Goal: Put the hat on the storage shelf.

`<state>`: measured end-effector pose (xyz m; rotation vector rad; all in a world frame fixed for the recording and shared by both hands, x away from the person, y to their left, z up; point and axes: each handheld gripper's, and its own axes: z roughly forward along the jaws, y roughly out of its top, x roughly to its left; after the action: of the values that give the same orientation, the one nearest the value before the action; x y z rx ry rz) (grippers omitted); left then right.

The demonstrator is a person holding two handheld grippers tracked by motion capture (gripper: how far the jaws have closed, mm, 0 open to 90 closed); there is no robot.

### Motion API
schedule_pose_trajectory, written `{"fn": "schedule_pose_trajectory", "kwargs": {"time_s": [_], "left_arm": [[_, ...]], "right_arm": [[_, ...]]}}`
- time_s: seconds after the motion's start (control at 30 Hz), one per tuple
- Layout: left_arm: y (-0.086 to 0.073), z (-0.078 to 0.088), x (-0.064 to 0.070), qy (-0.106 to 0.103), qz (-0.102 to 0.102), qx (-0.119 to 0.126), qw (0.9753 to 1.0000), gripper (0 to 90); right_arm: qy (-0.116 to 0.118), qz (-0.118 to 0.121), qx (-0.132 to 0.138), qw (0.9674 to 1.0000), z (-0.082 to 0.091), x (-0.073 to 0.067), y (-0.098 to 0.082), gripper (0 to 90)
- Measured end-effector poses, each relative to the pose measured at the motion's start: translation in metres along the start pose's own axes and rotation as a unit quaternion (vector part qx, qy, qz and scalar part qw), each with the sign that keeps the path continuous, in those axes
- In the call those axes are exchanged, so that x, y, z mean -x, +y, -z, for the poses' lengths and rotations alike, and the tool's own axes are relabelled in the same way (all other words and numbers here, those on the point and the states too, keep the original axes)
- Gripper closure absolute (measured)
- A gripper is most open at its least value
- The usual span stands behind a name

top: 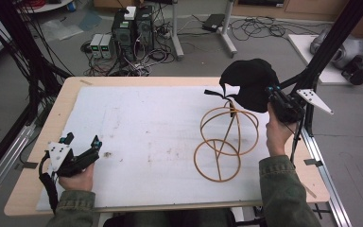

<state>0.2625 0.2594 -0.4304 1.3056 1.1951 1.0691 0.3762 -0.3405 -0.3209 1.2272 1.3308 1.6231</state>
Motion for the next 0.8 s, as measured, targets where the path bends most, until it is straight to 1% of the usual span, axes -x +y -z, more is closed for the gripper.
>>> {"fn": "schedule_pose_trajectory", "kwargs": {"time_s": [0.2, 0.27, 0.37, 0.57, 0.7, 0.8], "left_arm": [[0.0, 0.0, 0.0, 0.0, 0.0, 0.0, 1.0, 14.3], [0.0, 0.0, 0.0, 0.0, 0.001, 0.0, 1.0, 14.3], [0.0, 0.0, 0.0, -0.001, 0.0, 0.0, 1.0, 14.3], [0.0, 0.0, 0.0, -0.001, 0.001, 0.0, 1.0, 14.4], [0.0, 0.0, 0.0, -0.001, 0.001, 0.0, 1.0, 14.4], [0.0, 0.0, 0.0, 0.0, 0.001, 0.001, 1.0, 14.4]], "right_arm": [[0.013, 0.003, 0.015, 0.9998, 0.005, -0.008, 0.009, 88.3], [0.018, 0.012, 0.02, 0.9996, 0.006, -0.011, 0.012, 88.3], [0.03, 0.019, 0.02, 0.9992, 0.008, -0.018, 0.019, 88.3], [0.049, 0.029, 0.023, 0.9981, 0.012, -0.028, 0.032, 88.3], [0.06, 0.025, 0.034, 0.9973, 0.016, -0.032, 0.038, 88.3], [0.075, 0.016, 0.045, 0.9961, 0.02, -0.034, 0.042, 88.3]]}}
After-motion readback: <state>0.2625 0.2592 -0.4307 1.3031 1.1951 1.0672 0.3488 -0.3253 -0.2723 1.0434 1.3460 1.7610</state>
